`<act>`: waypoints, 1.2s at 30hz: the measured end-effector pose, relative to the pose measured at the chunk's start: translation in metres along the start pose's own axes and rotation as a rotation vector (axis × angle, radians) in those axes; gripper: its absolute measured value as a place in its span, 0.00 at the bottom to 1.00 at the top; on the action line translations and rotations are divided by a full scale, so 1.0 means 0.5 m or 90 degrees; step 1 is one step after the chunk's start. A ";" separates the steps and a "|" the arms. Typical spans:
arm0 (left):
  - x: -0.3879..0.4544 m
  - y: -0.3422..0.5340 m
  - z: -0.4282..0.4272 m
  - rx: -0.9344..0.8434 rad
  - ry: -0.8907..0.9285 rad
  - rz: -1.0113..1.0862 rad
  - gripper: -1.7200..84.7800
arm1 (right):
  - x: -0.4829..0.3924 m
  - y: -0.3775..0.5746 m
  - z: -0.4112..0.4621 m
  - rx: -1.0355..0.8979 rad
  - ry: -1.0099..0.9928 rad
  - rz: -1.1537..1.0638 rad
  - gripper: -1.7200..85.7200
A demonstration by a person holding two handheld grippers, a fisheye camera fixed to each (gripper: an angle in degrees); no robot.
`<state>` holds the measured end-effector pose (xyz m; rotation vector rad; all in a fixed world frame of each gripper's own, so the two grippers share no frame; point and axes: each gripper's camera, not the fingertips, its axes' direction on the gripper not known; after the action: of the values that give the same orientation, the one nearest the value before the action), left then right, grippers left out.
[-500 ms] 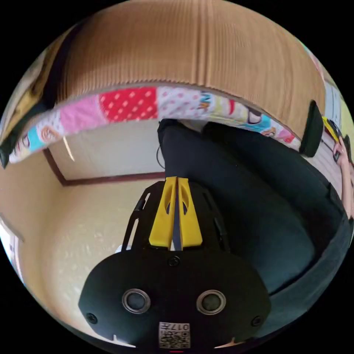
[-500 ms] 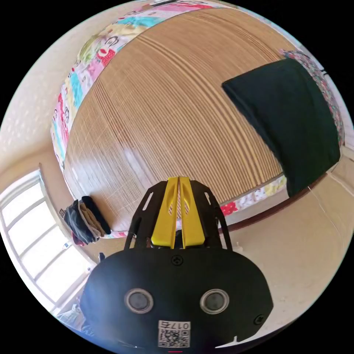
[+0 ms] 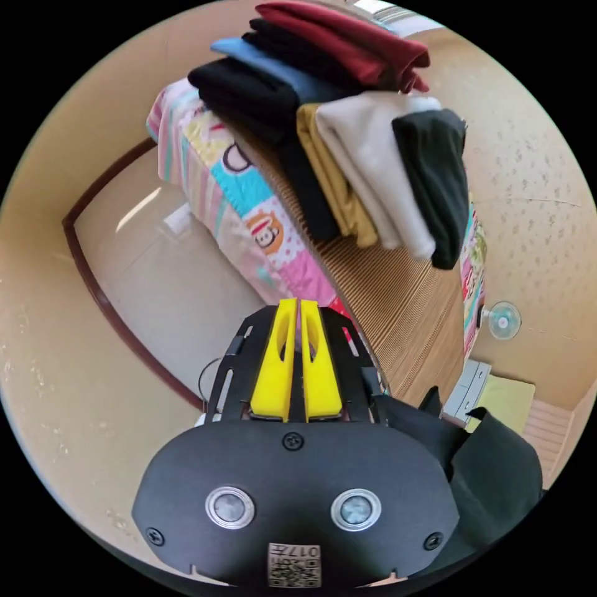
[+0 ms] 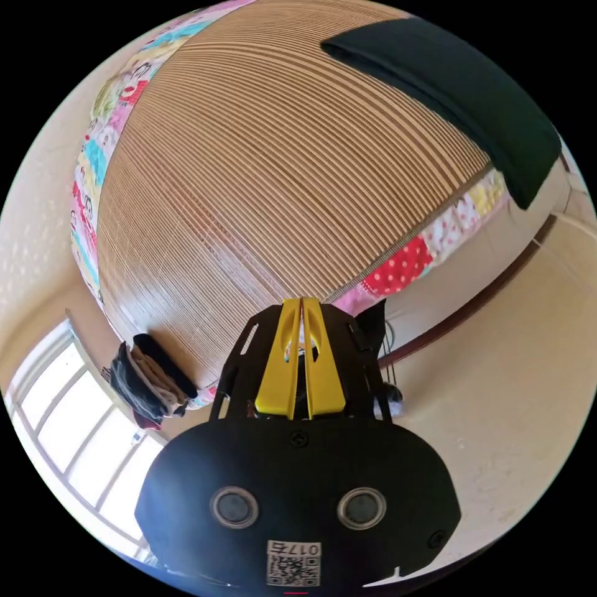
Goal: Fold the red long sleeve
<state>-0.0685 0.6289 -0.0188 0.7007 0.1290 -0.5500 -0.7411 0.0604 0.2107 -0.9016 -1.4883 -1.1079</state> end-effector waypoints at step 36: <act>-0.004 0.298 -0.183 0.322 0.596 -0.046 0.06 | 0.527 0.116 0.509 0.226 -0.556 0.368 0.02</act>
<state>0.0137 0.7823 -0.0024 1.4167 0.9128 -0.2799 -0.8112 0.3181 0.4681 -1.5236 -1.8327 0.0225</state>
